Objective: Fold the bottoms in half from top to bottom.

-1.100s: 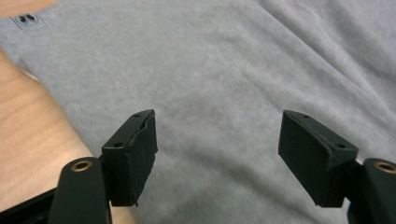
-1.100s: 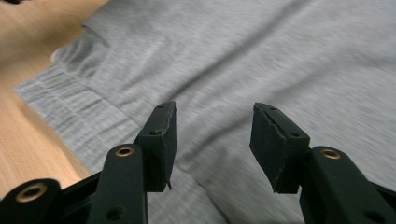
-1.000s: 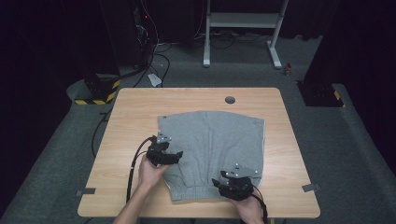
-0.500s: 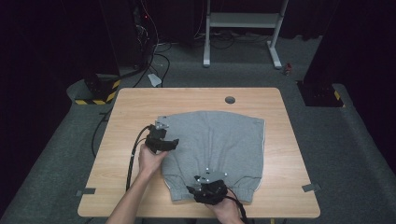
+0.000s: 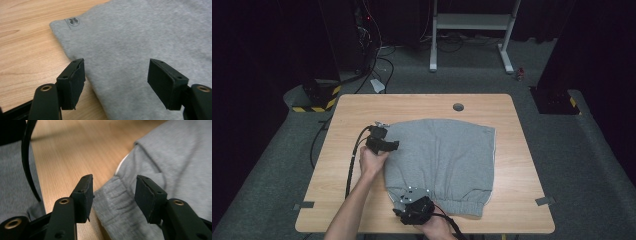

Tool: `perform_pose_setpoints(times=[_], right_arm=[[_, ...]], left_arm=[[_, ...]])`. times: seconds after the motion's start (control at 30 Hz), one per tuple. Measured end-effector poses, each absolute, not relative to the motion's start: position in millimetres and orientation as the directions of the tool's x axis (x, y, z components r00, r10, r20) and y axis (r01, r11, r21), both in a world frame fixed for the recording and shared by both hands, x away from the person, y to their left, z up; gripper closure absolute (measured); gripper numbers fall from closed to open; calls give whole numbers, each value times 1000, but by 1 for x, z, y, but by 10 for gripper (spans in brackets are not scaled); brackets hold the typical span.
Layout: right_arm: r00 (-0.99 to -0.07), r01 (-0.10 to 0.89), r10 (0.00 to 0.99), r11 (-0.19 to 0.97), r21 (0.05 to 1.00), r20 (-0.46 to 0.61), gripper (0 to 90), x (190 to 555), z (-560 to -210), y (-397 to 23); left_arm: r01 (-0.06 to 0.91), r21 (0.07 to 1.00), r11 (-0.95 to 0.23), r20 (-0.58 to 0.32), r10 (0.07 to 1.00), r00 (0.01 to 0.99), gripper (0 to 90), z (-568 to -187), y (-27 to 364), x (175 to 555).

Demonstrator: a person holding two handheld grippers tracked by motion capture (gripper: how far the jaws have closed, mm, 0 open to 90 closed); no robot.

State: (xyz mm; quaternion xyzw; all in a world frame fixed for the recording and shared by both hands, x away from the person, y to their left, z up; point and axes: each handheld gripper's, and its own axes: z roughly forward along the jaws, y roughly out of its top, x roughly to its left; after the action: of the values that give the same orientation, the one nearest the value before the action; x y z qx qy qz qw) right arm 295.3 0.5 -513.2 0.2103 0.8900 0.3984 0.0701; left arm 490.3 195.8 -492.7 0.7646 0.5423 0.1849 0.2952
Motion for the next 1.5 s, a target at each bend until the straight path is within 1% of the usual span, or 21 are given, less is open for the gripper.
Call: perform_pose_setpoints(times=[0.07, 0.2, 0.27, 0.4, 0.43, 0.53, 0.6, 0.63, 0.8, 0.93, 1.0, 1.03, 1.07, 1.1, 1.17, 1.23, 1.33, 1.5], right_arm=[[-906, 311, 422, 606, 732, 36, 483, 294, -516, 3], [-917, 285, 399, 640, 714, 8, 479, 286, -518, 6], [-918, 270, 397, 644, 716, -11, 481, 283, -520, 6], [-917, 271, 398, 647, 713, -12, 483, 281, -520, 4], [-918, 267, 396, 648, 713, -17, 483, 280, -520, 4], [-918, 243, 392, 669, 703, -56, 484, 278, -519, 7], [-916, 228, 391, 682, 695, -83, 493, 276, -520, 9], [-916, 216, 388, 689, 692, -100, 497, 275, -519, 10], [-912, 214, 394, 697, 684, -116, 560, 274, -518, 10], [-910, 212, 396, 703, 679, -125, 638, 270, -518, 8], [-908, 216, 400, 704, 677, -126, 669, 270, -517, 7], [-906, 215, 400, 711, 670, -135, 690, 269, -516, 7], [-904, 215, 405, 709, 671, -139, 711, 269, -516, 8], [-903, 214, 406, 709, 672, -141, 735, 268, -516, 7], [-902, 214, 408, 708, 673, -142, 787, 268, -516, 5], [-900, 226, 416, 702, 675, -131, 813, 269, -515, 4], [-899, 230, 418, 701, 675, -128, 833, 269, -515, 3], [-905, 217, 403, 709, 671, -134, 841, 267, -512, 1]], left_arm=[[726, 644, -239, -32, 941, 338, 306, -493, 198, 494], [744, 638, -201, -50, 952, 300, 315, -500, 202, 500], [754, 622, -211, -36, 954, 296, 315, -504, 205, 502], [762, 616, -201, -35, 959, 282, 325, -509, 208, 505], [763, 619, -185, -49, 961, 273, 331, -509, 209, 506], [756, 631, -175, -44, 965, 260, 368, -510, 210, 508], [744, 641, -190, -14, 966, 258, 415, -511, 209, 509], [737, 641, -212, 4, 962, 274, 461, -511, 208, 508], [723, 653, -225, 5, 956, 293, 649, -511, 203, 507], [727, 655, -205, -24, 956, 291, 790, -511, 206, 508], [736, 653, -180, -59, 956, 287, 826, -511, 211, 510], [746, 647, -156, -97, 954, 283, 842, -511, 215, 510], [754, 644, -130, -131, 952, 276, 850, -511, 218, 511], [757, 643, -117, -145, 952, 271, 855, -511, 220, 511], [757, 642, -120, -142, 952, 271, 866, -510, 222, 511], [752, 648, -120, -138, 953, 270, 870, -508, 223, 509], [738, 665, -111, -146, 950, 275, 870, -502, 227, 507], [720, 689, -85, -170, 947, 274, 870, -491, 232, 502]])
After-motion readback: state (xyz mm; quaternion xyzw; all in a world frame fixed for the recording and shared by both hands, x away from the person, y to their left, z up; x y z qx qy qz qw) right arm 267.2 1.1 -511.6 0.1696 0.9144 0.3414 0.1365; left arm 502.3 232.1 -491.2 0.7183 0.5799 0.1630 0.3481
